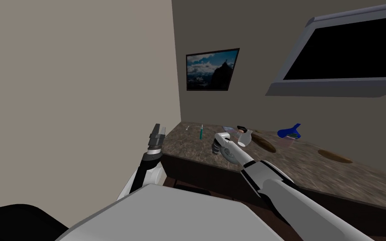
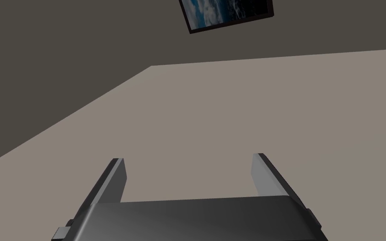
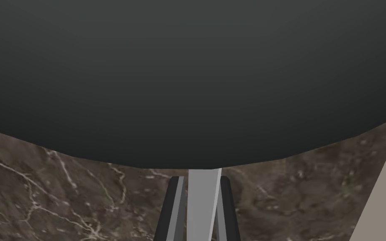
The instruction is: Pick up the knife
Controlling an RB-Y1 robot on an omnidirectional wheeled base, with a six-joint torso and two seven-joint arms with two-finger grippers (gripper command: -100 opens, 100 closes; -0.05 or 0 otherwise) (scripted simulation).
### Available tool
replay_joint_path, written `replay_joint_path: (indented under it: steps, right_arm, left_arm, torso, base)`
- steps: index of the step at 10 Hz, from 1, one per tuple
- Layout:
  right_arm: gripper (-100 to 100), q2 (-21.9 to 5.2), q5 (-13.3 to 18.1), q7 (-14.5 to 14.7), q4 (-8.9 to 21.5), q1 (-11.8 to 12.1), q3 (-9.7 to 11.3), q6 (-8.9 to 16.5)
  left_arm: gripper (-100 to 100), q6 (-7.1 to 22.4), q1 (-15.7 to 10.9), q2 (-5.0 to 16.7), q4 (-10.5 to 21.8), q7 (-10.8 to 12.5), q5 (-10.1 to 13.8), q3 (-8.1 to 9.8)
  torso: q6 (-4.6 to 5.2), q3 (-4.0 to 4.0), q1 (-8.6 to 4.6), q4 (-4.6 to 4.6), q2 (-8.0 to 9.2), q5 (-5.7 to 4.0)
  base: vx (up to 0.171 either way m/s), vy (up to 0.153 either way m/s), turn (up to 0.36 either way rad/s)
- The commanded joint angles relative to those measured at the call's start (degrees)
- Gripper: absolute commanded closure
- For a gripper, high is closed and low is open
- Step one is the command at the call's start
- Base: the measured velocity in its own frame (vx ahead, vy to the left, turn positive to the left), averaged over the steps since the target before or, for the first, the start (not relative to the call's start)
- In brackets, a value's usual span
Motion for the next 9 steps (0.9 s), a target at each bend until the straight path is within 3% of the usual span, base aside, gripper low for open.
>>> replay_joint_path:
  steps: [1,2,7,8,9]
  right_arm:
    - [0,0.0,0.0,0.0,0.0,0.0,0.0,0.0]
    - [100,0.6,0.2,-1.2,-2.3,-0.1,0.0,-2.0]
    - [100,1.3,0.7,-3.7,-6.9,-0.1,-0.2,-5.4]
    - [100,1.3,0.6,-3.2,-5.8,-0.2,-0.2,-4.8]
    - [0,1.3,0.6,-3.3,-5.9,-0.3,-0.2,-4.9]
  left_arm:
    - [0,0.0,0.0,0.0,0.0,0.0,0.0,0.0]
    - [0,0.0,0.0,0.0,0.0,0.0,0.0,0.0]
    - [0,0.0,0.0,0.0,0.0,0.0,0.0,0.0]
    - [0,0.0,0.0,0.0,0.0,0.0,0.0,0.0]
    - [0,0.0,0.0,0.0,0.0,0.0,0.0,0.0]
  torso:
    - [0.0,0.0,0.0,0.0,0.0,0.0]
    - [0.0,-0.01,0.0,-0.01,-0.01,0.0]
    - [-0.01,-0.02,-0.07,0.01,-0.06,0.05]
    - [-0.03,-0.01,-0.04,0.02,-0.05,0.07]
    - [-0.04,-0.02,0.01,0.0,-0.04,0.07]
  base:
    - [0.0,0.0,0.0]
    - [0.019,-0.021,-0.096]
    - [0.021,-0.031,-0.044]
    - [0.007,-0.01,-0.007]
    - [0.0,0.0,0.0]
